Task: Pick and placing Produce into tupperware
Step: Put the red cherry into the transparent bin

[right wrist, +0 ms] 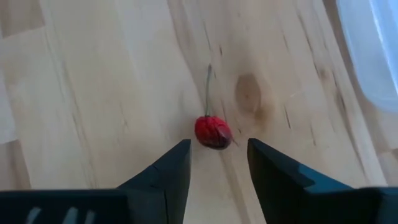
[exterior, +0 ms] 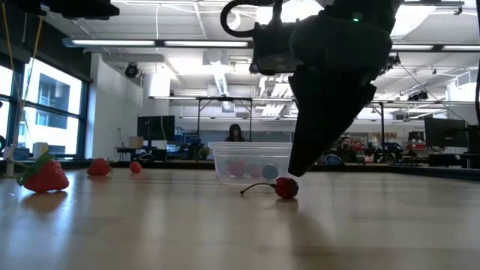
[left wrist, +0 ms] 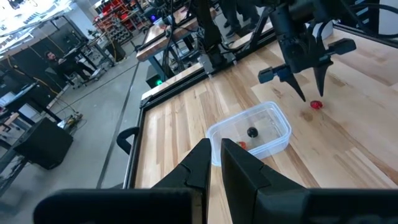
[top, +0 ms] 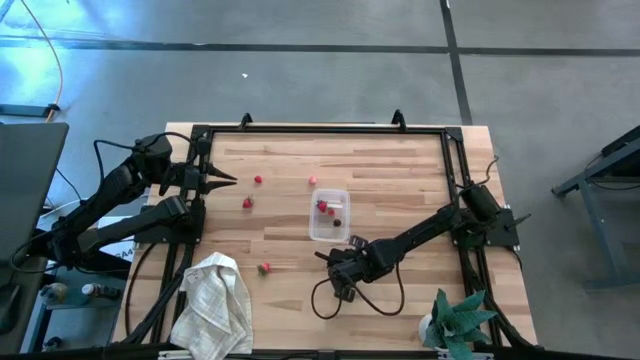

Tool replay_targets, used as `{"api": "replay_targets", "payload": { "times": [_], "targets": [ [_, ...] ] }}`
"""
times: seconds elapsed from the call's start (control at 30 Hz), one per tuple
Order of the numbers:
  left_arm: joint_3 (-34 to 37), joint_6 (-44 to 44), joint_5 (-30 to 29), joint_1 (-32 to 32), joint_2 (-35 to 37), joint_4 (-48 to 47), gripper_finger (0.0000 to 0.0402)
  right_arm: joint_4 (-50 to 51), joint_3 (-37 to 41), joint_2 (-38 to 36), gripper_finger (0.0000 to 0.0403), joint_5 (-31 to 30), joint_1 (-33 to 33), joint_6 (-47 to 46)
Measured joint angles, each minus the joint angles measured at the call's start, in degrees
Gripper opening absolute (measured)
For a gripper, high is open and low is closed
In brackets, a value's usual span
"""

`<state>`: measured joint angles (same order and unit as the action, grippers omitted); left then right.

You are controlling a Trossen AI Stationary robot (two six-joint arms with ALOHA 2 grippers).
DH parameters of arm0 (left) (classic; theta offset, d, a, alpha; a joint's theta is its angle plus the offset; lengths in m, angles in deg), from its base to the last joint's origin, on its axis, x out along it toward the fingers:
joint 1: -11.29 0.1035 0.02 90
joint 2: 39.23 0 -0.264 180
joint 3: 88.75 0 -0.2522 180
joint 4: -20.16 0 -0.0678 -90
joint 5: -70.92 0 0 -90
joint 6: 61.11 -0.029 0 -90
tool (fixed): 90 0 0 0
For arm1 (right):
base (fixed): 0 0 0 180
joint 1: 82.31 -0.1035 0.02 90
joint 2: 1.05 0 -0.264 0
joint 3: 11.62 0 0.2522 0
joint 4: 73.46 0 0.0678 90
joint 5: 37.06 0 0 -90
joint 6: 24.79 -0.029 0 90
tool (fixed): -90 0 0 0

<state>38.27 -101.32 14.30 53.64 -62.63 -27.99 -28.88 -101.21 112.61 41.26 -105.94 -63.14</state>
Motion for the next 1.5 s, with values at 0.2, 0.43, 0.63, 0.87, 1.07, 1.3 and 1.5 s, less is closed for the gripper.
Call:
{"api": "replay_targets", "payload": {
  "times": [0.2,0.43,0.63,0.87,1.07,1.3,1.5],
  "targets": [
    [0.0,0.0,0.0,0.0,0.0,0.0,0.0028,-0.4,0.0,0.0,0.0151,2.3,1.6,1.4],
    [0.0,0.0,0.0,0.0,0.0,0.0,0.0028,-2.9,0.0,0.3,0.0151,4.6,2.5,4.1],
    [0.0,0.0,0.0,0.0,0.0,0.0,0.0028,-3.3,-0.1,2.9,0.0151,6.7,2.7,4.3],
    [0.0,0.0,0.0,0.0,0.0,0.0,0.0028,-3.9,-0.1,3.4,0.0151,6.0,2.7,5.5],
    [0.0,0.0,0.0,0.0,0.0,0.0,0.0028,-3.9,-0.2,3.5,0.0151,5.8,2.9,4.6],
    [0.0,0.0,0.0,0.0,0.0,0.0,0.0028,-3.8,-0.2,3.5,0.0139,5.7,3.3,2.4],
    [0.0,0.0,0.0,0.0,0.0,0.0,0.0028,-3.5,-0.2,3.6,0.0111,5.2,3.3,2.4]
  ]
}}
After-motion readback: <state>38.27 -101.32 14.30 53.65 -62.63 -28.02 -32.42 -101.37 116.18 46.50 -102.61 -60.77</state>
